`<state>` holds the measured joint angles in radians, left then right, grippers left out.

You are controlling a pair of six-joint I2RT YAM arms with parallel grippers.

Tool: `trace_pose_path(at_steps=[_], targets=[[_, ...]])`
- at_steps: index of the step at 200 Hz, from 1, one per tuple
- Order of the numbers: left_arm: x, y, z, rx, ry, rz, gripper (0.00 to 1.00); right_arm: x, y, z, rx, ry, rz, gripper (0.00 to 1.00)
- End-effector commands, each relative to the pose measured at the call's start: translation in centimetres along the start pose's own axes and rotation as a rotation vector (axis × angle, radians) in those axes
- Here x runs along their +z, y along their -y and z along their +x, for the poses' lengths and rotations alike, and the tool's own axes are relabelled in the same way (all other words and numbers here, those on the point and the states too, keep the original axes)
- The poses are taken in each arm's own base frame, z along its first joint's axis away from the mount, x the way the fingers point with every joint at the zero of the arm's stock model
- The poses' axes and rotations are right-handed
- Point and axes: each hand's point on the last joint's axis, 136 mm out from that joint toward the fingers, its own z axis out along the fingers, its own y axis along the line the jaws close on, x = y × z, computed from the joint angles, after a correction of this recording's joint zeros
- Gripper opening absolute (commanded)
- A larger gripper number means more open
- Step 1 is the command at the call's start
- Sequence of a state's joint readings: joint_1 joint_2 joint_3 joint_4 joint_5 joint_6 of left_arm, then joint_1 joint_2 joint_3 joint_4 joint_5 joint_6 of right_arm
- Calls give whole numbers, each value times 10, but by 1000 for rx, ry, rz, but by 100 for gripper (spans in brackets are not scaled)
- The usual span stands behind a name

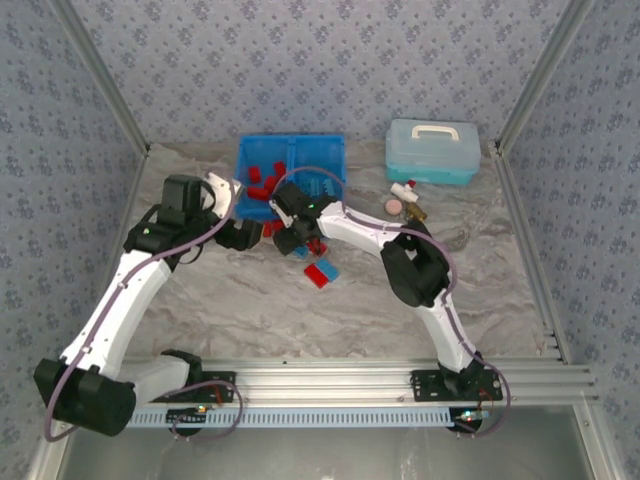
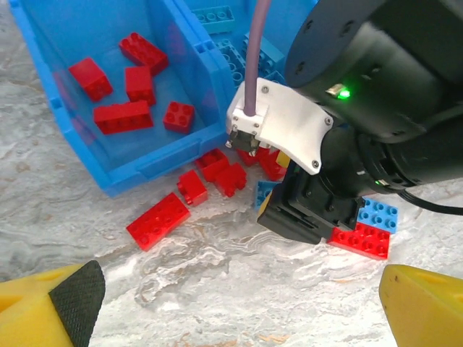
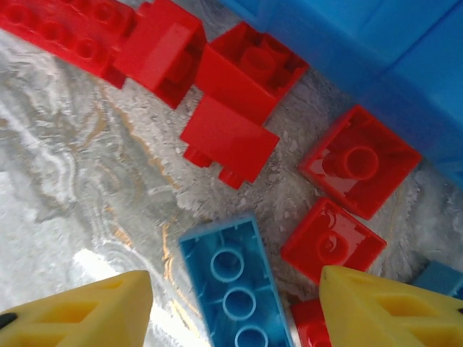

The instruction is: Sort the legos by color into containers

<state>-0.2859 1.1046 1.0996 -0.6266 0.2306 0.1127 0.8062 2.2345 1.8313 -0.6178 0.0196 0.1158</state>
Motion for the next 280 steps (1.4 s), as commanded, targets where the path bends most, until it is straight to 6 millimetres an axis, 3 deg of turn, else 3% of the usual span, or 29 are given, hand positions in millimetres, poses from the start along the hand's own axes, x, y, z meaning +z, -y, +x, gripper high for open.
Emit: trace_pose_path(at_steps=[1,56,118,157,193,215,243,264,280], targets=[[-3,-8,-10,18,56,-47,99,3,-4,9,-29,-65,-22,59],[7,-9,-9,1,34,-32,99,12,-4,32,-47,-120,16,41],[13,-11,-7,-14,23,-30,99,26,-8,61,-117,-201,80,42],[15,-12,-7,-23,16,-26,99,34,-6,70,-136,-247,124,53],[16,-12,-7,-27,15,-28,99,29,-2,59,-118,-211,151,33],[15,-12,-7,-31,21,-27,99,3,-3,38,-75,-131,144,30],[8,-5,-15,-14,85,1,99,-63,1,-9,23,67,97,30],[3,-3,-19,-2,128,6,99,-111,26,-47,116,231,113,30],[1,-4,-21,-1,143,-1,99,-132,55,-72,183,327,151,30]])
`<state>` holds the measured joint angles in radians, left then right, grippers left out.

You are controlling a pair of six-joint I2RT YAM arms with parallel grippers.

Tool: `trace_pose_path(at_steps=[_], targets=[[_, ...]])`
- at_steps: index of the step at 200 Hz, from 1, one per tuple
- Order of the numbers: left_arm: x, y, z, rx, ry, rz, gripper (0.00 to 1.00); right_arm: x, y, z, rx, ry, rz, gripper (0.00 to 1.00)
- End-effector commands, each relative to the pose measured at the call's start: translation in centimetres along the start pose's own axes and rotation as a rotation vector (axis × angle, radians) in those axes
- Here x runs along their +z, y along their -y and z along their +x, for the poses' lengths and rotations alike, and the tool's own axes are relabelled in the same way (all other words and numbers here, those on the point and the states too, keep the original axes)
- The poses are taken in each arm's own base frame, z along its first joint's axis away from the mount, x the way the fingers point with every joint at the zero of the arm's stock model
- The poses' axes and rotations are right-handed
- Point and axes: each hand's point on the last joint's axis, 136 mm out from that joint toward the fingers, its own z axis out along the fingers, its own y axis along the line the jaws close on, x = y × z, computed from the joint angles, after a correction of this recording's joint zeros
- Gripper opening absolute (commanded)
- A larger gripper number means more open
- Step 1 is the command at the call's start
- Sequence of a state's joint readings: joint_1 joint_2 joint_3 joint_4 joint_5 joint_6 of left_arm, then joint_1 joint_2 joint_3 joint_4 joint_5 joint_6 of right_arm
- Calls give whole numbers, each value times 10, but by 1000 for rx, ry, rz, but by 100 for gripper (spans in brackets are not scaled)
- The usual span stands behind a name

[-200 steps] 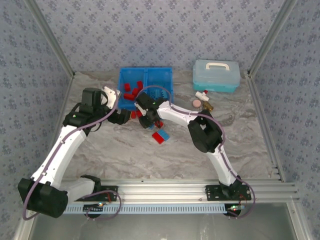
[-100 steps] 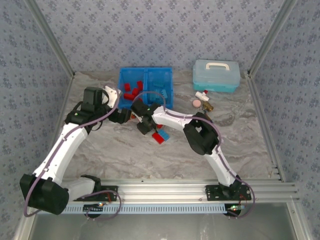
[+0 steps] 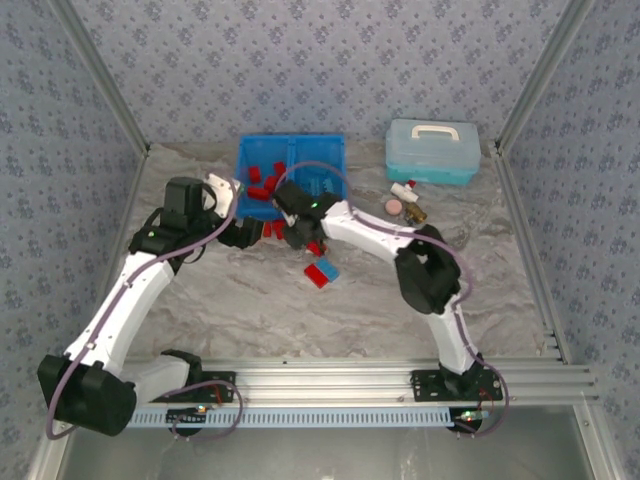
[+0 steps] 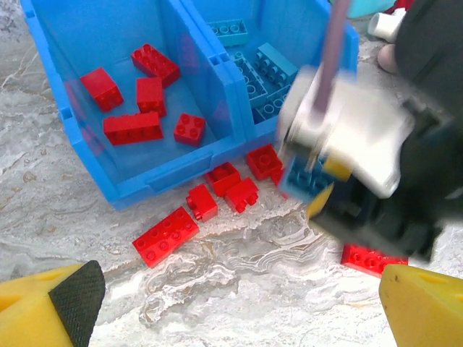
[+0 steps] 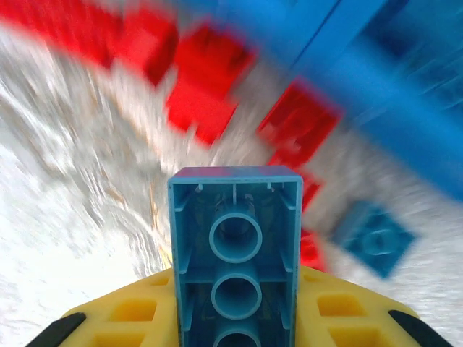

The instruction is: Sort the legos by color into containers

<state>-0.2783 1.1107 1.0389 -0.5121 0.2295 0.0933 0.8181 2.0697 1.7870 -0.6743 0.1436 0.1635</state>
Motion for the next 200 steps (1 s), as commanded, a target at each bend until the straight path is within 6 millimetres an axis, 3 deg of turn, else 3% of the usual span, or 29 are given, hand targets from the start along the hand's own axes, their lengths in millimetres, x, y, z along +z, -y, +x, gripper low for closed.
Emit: trace_pose_path(at_steps=[1,24,46,87,122,155,185,200], targets=[[-11,2,-19,12,96,12,99,-57,47,-68,157,246,48,30],[-12,-2,-19,8,94,-4,99,-44,90,-91,229,257,123,30],[-14,-5,-17,14,89,-25,99,-19,113,-105,243,230,169,30],[-12,-12,-9,37,65,-59,99,29,127,-119,273,205,165,31],[-10,-13,-5,38,57,-58,99,47,133,-124,333,218,142,36],[-13,-15,-3,48,60,-72,99,25,131,-136,344,257,129,49],[-10,-18,0,57,55,-89,99,-17,133,-151,349,316,125,54],[-5,-23,3,57,41,-107,99,-49,133,-156,360,346,113,54]])
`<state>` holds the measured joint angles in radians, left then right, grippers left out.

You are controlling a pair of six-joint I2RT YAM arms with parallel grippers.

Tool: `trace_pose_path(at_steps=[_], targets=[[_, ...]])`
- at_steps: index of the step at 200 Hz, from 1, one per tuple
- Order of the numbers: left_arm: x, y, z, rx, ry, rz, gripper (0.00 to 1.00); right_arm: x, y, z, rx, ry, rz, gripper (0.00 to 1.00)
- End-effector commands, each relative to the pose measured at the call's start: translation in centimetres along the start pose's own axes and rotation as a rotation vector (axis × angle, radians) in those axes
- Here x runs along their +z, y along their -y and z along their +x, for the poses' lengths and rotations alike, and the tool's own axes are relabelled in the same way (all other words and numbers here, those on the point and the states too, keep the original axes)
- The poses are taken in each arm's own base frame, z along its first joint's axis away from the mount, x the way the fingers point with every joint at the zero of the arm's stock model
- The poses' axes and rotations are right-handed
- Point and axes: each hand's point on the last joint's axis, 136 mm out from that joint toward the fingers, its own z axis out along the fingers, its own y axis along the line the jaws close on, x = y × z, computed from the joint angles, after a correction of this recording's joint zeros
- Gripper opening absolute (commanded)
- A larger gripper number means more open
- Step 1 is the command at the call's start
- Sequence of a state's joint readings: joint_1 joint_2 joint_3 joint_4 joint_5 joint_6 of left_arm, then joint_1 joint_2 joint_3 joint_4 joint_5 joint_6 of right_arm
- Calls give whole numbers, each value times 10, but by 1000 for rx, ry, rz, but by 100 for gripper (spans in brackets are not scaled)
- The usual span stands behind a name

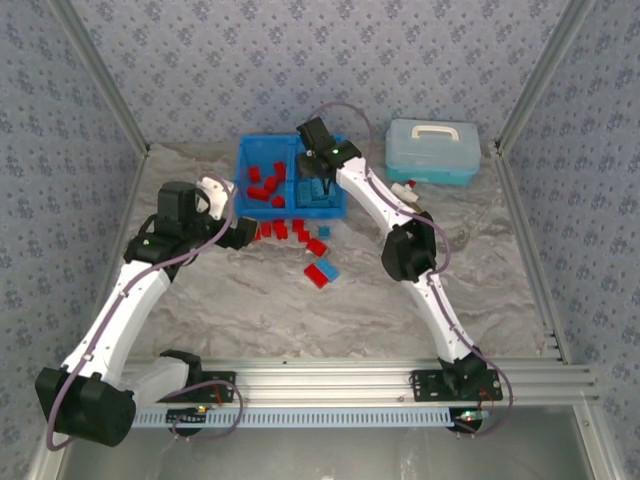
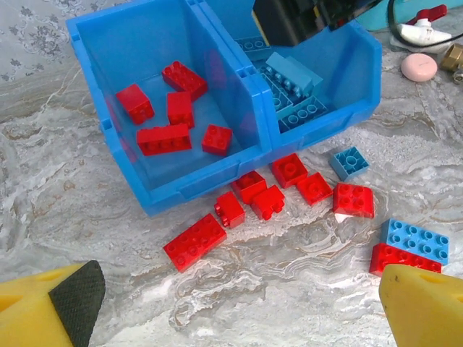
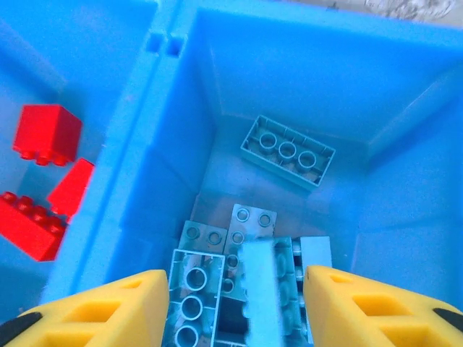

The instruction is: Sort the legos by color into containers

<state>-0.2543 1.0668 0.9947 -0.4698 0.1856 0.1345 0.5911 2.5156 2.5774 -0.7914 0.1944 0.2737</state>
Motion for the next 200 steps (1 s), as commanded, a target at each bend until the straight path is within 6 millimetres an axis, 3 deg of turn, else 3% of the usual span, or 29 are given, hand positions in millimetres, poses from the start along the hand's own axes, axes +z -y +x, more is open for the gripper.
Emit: trace_pose_path(at_steps=[1,24,48,79,98,119,141,157,200], targets=[[2,-9,2,23,4,-41,99,-75,1,-49,45,109,-43,54],[6,-21,1,9,35,-79,99,-122,-4,-47,-4,102,-81,56],[6,-35,0,-21,62,-106,99,-152,-4,-8,-5,10,-124,59],[10,-48,3,-55,18,-161,99,-172,-21,52,-17,11,-229,65],[13,-57,9,-131,-32,-204,99,-186,-36,68,-26,60,-283,77],[18,-70,37,-324,-186,-331,99,-198,-33,83,5,36,-259,89],[47,-55,69,-523,-250,-311,99,-207,-24,97,0,35,-244,94],[69,-47,79,-591,-238,-283,99,-212,-17,102,32,25,-243,95],[116,-44,95,-525,-324,-292,99,-229,-15,120,28,-16,-267,96]])
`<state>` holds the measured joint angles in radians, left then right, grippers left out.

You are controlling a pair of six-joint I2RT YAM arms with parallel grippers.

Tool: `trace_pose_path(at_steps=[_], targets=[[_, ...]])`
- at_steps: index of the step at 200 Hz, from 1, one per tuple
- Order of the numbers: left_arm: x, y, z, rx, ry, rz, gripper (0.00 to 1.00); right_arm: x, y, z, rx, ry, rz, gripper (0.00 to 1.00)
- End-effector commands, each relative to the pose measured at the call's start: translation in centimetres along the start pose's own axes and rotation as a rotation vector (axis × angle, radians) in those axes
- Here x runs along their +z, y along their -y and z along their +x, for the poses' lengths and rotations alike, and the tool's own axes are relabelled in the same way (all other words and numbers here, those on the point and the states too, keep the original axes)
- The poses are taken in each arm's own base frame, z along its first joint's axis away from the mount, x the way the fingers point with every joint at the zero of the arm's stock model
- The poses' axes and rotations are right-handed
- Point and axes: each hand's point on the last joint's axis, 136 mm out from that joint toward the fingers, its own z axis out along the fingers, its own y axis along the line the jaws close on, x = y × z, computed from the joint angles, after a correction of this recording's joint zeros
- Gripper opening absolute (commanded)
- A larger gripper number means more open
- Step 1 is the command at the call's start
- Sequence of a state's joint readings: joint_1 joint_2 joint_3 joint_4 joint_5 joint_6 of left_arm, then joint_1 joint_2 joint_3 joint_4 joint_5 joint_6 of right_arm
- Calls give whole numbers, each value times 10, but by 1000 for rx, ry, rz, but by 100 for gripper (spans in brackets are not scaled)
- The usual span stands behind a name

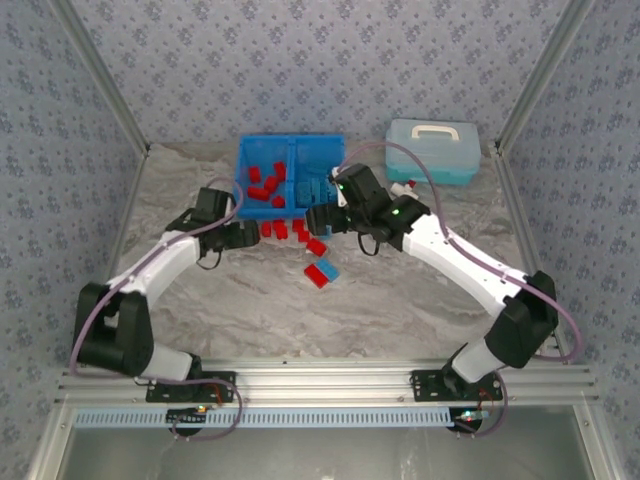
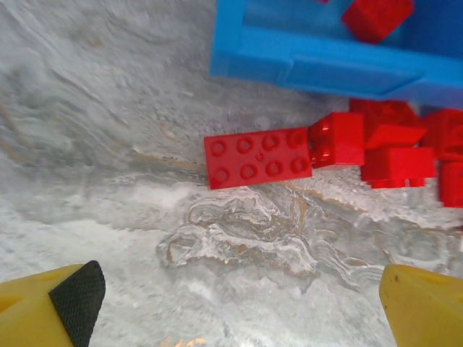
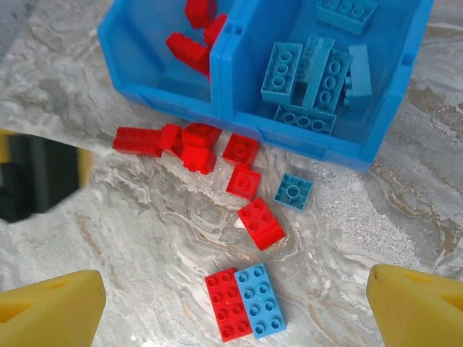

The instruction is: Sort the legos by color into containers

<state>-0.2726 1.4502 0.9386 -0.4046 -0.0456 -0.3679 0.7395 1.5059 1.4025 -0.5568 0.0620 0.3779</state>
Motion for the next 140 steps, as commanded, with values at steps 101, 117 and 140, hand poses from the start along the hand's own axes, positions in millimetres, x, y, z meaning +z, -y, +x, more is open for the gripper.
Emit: trace_pose_path(at_steps=[101,117,140], targets=[[84,21,-21,93,-61,11,99,-25,6,20,91,2,7,97],[89,20,-23,89,-62,6,99,-27,7,22,91,-1,13,97],[96,18,-20,79,-90,-8,91,-29,7,21,93,2,17,97]])
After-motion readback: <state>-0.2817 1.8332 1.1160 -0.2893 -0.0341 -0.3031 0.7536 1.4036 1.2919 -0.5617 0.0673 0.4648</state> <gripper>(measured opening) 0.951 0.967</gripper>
